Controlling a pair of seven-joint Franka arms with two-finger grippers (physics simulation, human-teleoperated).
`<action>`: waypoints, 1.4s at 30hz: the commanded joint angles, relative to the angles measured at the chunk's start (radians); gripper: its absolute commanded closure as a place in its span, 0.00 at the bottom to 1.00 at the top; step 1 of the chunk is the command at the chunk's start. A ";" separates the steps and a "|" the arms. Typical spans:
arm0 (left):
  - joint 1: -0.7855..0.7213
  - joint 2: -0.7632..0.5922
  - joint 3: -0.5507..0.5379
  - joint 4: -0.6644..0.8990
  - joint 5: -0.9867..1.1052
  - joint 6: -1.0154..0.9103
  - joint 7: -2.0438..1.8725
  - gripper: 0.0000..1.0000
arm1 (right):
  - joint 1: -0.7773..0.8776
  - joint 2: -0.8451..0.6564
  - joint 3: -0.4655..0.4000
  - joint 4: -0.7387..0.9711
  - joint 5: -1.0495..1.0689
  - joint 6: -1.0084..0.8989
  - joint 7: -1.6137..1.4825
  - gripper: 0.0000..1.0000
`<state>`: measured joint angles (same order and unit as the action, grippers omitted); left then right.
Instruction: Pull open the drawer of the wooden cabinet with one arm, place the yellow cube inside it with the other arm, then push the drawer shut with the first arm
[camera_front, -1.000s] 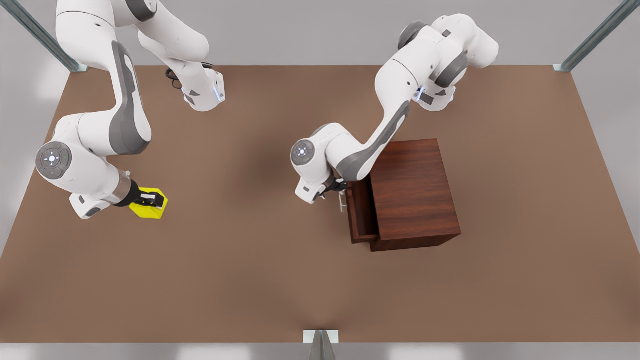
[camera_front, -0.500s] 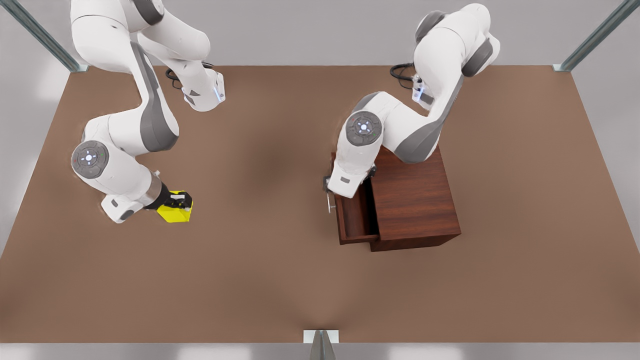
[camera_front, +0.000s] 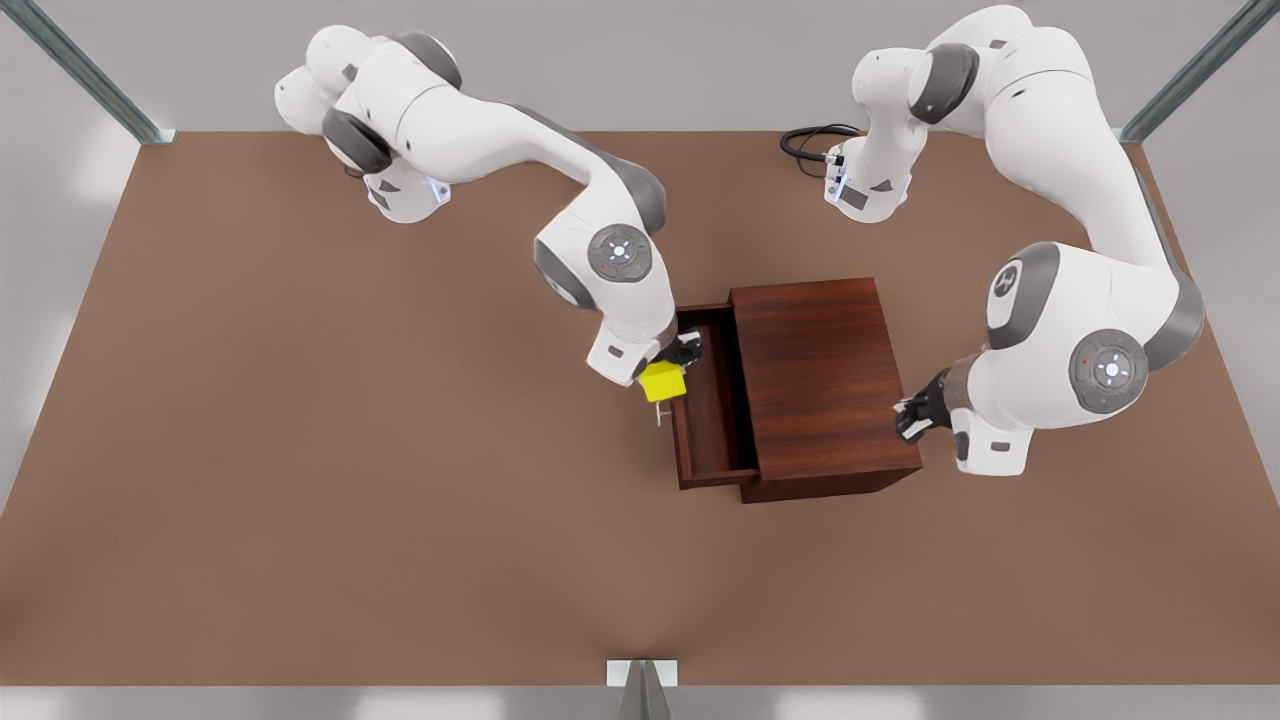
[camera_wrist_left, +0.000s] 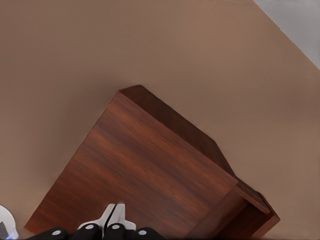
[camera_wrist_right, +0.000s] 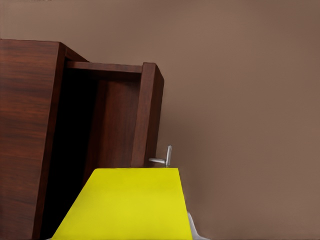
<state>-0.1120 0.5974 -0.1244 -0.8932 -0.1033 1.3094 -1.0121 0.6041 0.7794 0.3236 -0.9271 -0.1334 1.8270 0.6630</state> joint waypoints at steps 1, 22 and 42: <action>0.011 -0.002 -0.003 0.000 -0.072 0.054 -0.476 0.79 | 0.017 0.012 0.003 0.008 -0.009 0.072 0.526 0.46; -0.031 0.004 -0.089 -0.004 -0.144 0.260 -0.891 0.79 | -0.542 -0.515 -0.011 -0.344 -0.014 -0.285 -0.334 0.00; -0.574 0.162 -0.078 -0.273 0.290 0.680 -1.518 0.79 | -0.506 -0.578 -0.285 -0.530 0.155 -0.206 -0.603 0.00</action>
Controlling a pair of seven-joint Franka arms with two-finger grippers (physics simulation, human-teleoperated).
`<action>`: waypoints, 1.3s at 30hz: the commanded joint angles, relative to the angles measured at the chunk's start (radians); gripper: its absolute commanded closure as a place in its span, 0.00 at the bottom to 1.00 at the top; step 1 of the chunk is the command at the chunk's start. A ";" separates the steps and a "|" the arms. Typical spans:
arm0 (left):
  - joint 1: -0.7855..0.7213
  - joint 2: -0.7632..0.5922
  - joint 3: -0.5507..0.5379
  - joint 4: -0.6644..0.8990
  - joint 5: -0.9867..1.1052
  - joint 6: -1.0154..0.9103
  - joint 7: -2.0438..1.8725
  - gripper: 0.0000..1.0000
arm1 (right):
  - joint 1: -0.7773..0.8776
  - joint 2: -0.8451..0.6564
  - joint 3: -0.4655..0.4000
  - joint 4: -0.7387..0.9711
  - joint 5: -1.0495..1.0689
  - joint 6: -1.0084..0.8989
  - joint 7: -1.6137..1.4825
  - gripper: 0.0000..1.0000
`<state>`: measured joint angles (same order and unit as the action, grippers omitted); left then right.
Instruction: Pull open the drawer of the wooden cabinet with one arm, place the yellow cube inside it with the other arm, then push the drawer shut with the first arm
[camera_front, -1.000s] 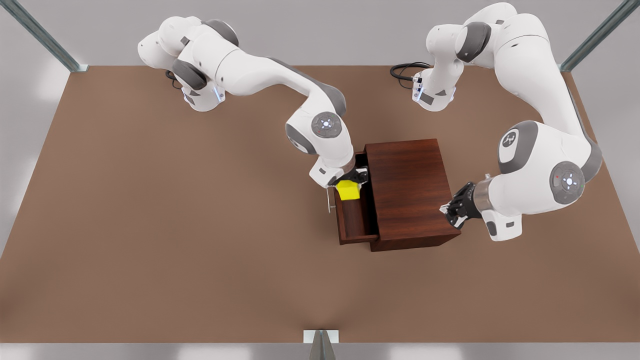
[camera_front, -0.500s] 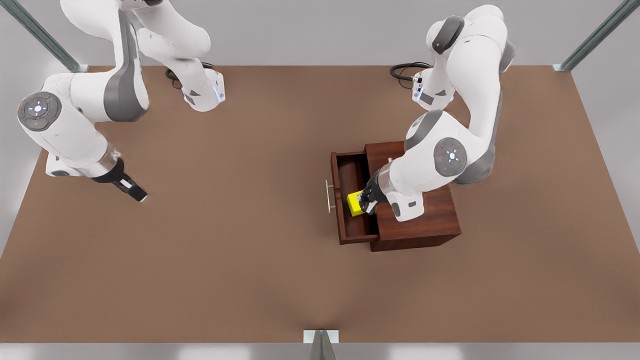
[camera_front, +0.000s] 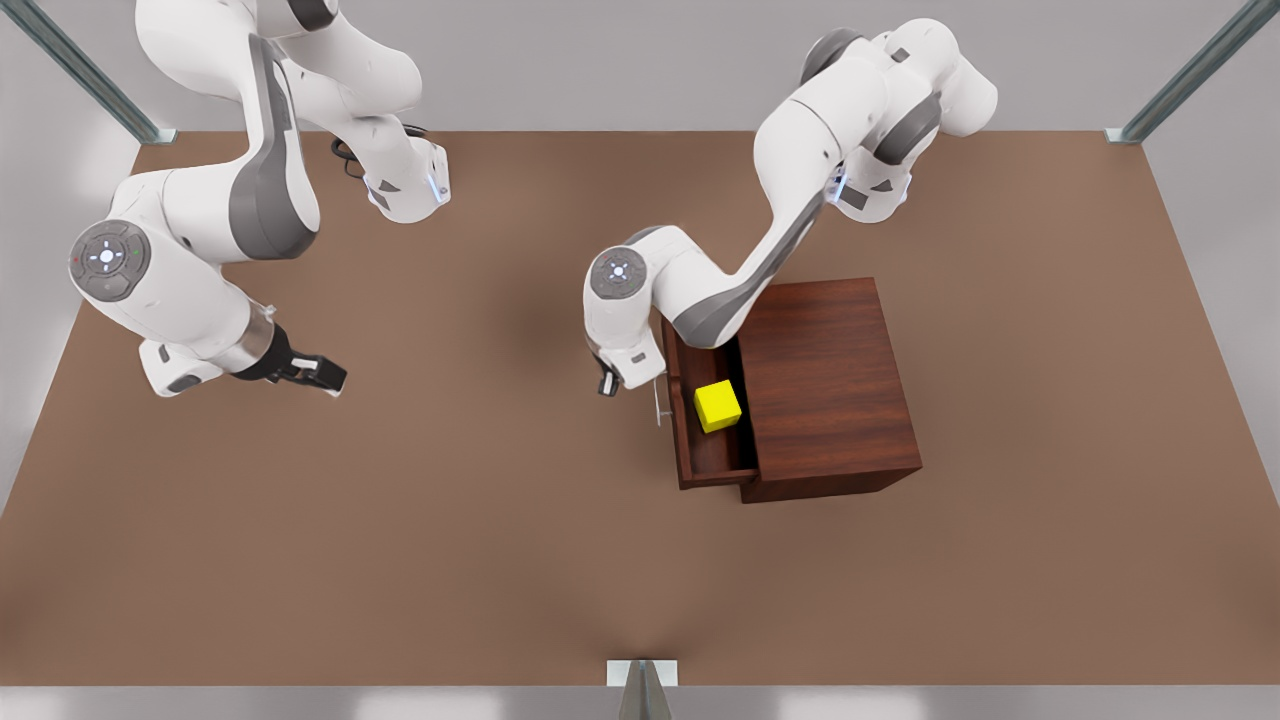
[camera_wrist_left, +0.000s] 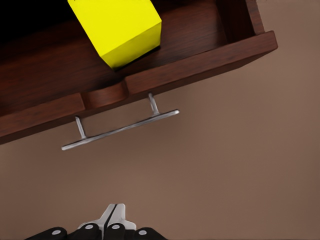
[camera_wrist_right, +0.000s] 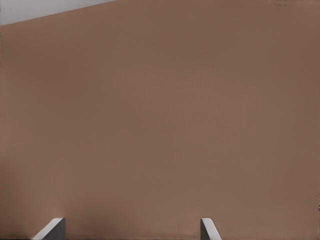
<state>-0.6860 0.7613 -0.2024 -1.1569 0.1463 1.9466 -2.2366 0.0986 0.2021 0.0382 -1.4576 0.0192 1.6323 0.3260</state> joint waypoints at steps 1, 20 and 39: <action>0.003 -0.001 0.001 -0.033 0.041 0.041 -0.192 0.79 | 0.000 -0.001 0.000 0.000 0.002 -0.012 -0.266 0.00; 0.057 -0.020 0.000 -0.130 0.038 0.011 0.146 0.79 | 0.044 -0.001 0.034 0.043 -0.008 -0.052 -0.183 0.00; 0.161 -0.134 -0.006 -0.300 0.027 -0.040 0.367 0.79 | 0.036 0.000 0.029 0.042 -0.007 -0.052 -0.196 0.00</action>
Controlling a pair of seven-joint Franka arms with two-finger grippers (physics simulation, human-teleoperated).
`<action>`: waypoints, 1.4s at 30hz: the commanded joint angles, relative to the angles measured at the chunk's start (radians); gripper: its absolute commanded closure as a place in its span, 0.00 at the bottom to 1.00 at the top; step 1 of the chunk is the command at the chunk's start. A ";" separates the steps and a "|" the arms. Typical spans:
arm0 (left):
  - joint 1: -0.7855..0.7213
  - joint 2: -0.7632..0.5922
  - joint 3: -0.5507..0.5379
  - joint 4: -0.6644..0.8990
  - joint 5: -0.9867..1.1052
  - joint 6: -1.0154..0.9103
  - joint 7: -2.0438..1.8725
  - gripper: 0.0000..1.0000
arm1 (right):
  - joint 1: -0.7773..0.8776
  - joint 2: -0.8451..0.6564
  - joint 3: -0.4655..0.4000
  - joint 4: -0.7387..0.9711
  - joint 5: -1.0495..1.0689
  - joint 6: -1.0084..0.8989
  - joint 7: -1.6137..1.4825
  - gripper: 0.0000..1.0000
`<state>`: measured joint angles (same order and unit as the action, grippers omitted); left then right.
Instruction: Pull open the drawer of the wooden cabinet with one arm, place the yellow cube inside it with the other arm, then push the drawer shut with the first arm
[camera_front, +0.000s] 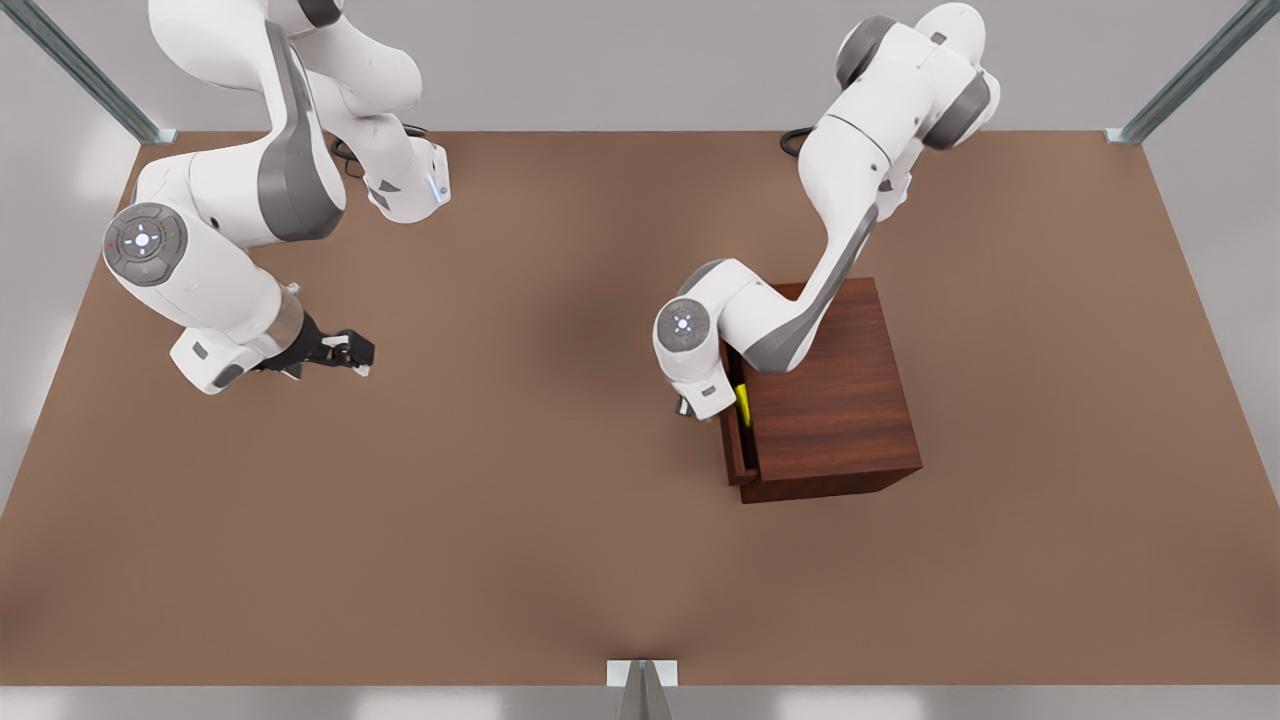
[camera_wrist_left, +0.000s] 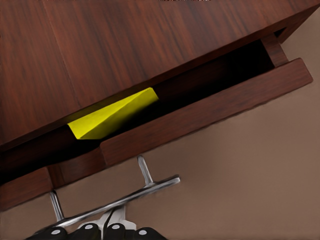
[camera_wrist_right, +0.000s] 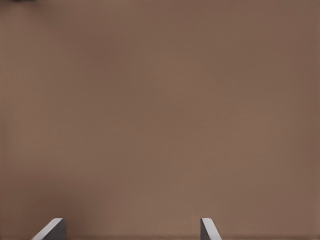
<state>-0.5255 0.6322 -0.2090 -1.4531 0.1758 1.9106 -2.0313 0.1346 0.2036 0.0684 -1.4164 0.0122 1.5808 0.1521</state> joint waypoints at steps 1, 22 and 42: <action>0.009 -0.009 -0.001 -0.013 -0.002 -0.004 0.164 0.79 | -0.001 -0.001 0.001 0.001 0.002 -0.001 -0.023 0.00; 0.156 -0.109 -0.003 0.125 -0.242 -0.185 0.472 0.30 | -0.006 0.003 -0.002 0.005 -0.001 0.002 -0.031 0.00; 0.472 -0.368 0.109 0.206 -0.096 -0.466 2.036 0.00 | -0.010 0.003 -0.012 0.004 0.006 0.007 -0.051 0.00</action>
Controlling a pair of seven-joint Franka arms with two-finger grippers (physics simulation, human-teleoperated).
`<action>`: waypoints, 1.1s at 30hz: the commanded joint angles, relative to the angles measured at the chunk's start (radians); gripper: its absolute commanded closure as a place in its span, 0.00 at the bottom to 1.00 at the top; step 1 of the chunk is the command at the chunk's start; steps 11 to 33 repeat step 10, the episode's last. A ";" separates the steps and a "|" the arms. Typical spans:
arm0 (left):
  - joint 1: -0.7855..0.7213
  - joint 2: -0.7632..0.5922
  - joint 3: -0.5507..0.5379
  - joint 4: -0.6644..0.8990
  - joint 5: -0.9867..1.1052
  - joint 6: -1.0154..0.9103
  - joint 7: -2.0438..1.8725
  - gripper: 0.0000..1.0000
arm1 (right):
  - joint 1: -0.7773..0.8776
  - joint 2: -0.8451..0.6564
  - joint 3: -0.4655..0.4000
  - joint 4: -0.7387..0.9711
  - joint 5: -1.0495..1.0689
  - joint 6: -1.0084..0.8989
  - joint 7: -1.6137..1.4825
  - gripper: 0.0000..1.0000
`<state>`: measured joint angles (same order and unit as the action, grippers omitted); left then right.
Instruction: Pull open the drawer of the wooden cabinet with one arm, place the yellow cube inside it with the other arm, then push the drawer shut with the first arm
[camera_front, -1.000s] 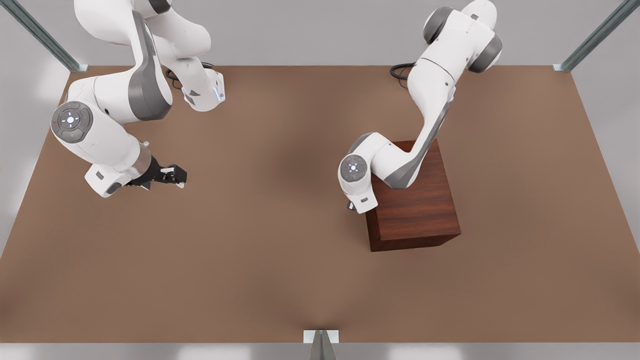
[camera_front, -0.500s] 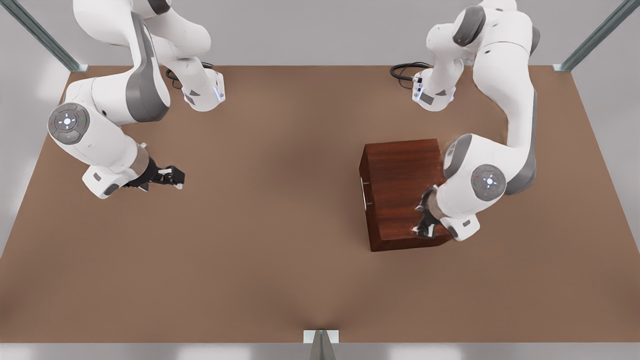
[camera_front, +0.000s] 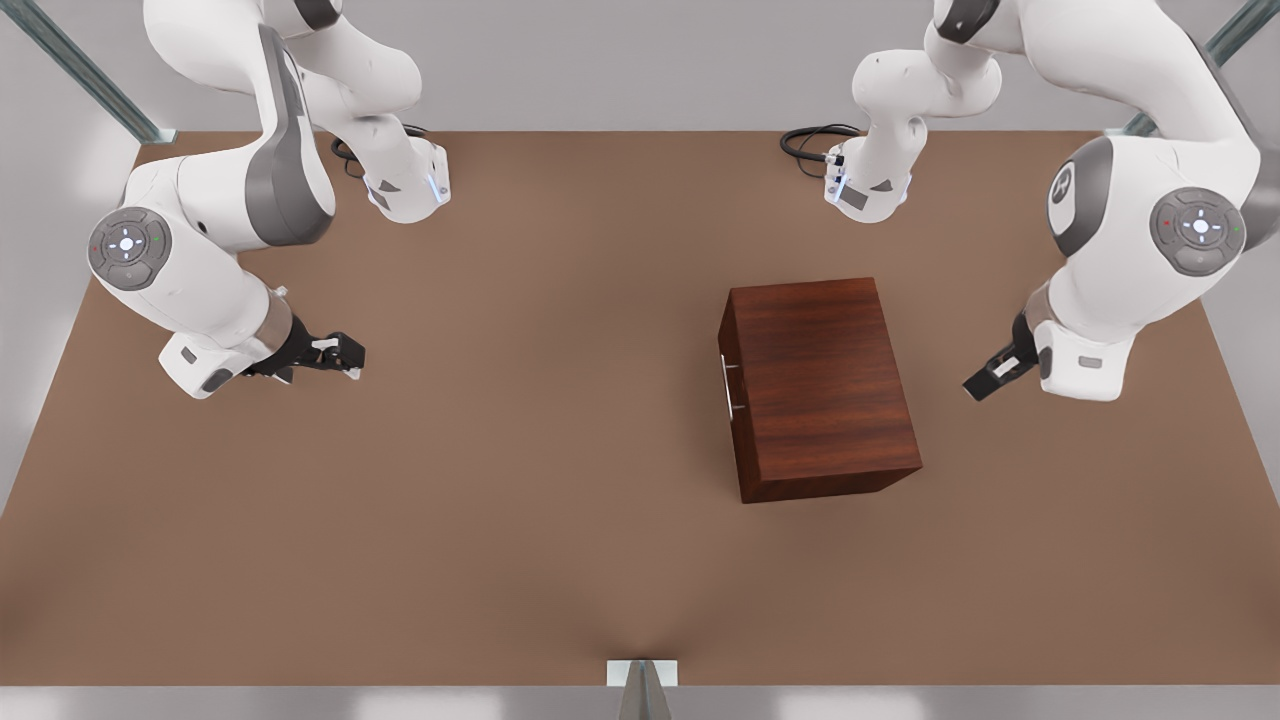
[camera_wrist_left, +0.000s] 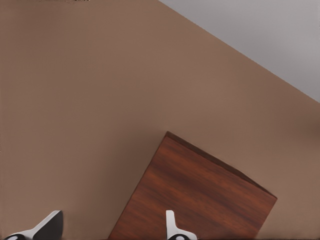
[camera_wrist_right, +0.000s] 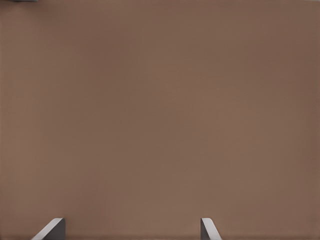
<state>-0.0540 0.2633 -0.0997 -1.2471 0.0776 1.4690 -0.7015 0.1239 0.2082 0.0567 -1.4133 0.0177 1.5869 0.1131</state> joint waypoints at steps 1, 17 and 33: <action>0.000 0.005 0.000 0.001 0.002 -0.024 0.706 0.00 | -0.001 -0.001 0.000 0.000 0.001 0.001 -0.012 0.00; -0.007 0.040 -0.005 0.006 0.005 0.002 0.706 0.00 | 0.002 -0.001 0.008 0.001 0.001 0.004 -0.009 0.00; -0.007 0.040 -0.005 0.006 0.005 0.002 0.706 0.00 | 0.002 -0.001 0.008 0.001 0.001 0.004 -0.009 0.00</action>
